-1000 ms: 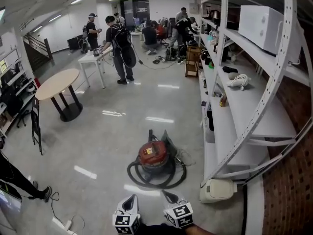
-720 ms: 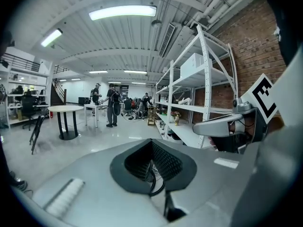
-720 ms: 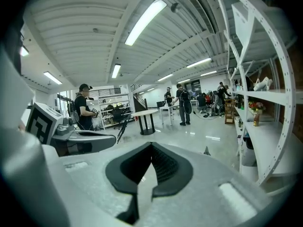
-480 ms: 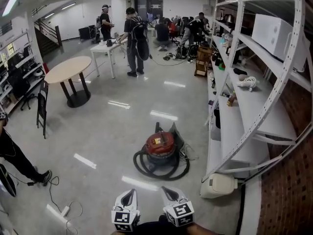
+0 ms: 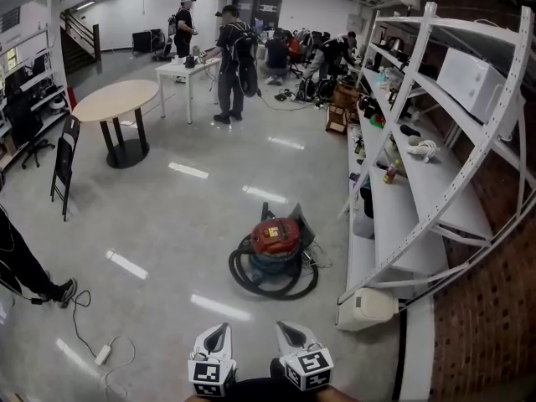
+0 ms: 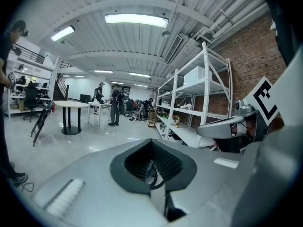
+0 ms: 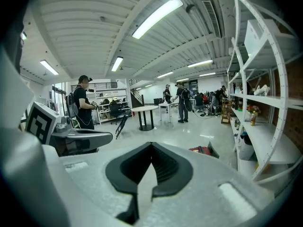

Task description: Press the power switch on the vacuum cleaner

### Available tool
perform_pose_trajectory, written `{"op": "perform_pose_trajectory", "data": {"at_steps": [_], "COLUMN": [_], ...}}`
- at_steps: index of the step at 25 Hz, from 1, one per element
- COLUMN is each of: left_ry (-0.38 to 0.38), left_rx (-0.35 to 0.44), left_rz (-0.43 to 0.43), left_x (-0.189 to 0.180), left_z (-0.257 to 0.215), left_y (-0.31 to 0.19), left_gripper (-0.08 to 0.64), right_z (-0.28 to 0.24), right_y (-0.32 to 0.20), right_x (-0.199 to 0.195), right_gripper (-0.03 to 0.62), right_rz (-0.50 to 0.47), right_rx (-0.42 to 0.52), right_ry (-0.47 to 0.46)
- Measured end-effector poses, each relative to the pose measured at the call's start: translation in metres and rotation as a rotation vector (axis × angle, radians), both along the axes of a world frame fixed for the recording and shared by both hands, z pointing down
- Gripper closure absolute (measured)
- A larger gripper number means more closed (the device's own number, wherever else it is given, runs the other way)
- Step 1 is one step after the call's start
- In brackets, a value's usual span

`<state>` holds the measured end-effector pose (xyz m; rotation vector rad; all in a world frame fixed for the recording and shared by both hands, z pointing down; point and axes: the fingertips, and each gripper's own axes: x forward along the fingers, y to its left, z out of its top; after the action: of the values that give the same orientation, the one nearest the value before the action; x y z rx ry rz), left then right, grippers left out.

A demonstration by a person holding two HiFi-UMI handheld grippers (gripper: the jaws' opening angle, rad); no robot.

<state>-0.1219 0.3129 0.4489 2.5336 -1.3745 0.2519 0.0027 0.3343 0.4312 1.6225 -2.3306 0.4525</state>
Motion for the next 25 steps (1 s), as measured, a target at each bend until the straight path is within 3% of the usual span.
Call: {"op": "perform_pose_trajectory", "data": {"at_steps": [4, 10, 16, 25], "left_ry": [-0.001, 0.057, 0.007, 0.0], "left_rx": [-0.022, -0.011, 0.009, 0.018], "left_rz": [0.063, 0.118, 0.13, 0.146], "left_x": [-0.01, 0.0, 0.015, 0.053], "left_z": [0.013, 0.003, -0.002, 0.002], "left_y": [0.008, 0.007, 0.004, 0.013], "left_gripper": [0.545, 0.545, 0.545, 0.545], "right_z": [0.011, 0.016, 0.004, 0.009], "right_y": [0.018, 0.022, 0.018, 0.024], "right_x": [-0.019, -0.02, -0.005, 0.035], "right_gripper": [0.6, 0.6, 0.601, 0.601], "right_rz": [0.032, 0.063, 0.068, 0.071], "right_rx": [-0.036, -0.045, -0.001, 0.018], "right_ry": [0.006, 0.003, 0.002, 0.0]}}
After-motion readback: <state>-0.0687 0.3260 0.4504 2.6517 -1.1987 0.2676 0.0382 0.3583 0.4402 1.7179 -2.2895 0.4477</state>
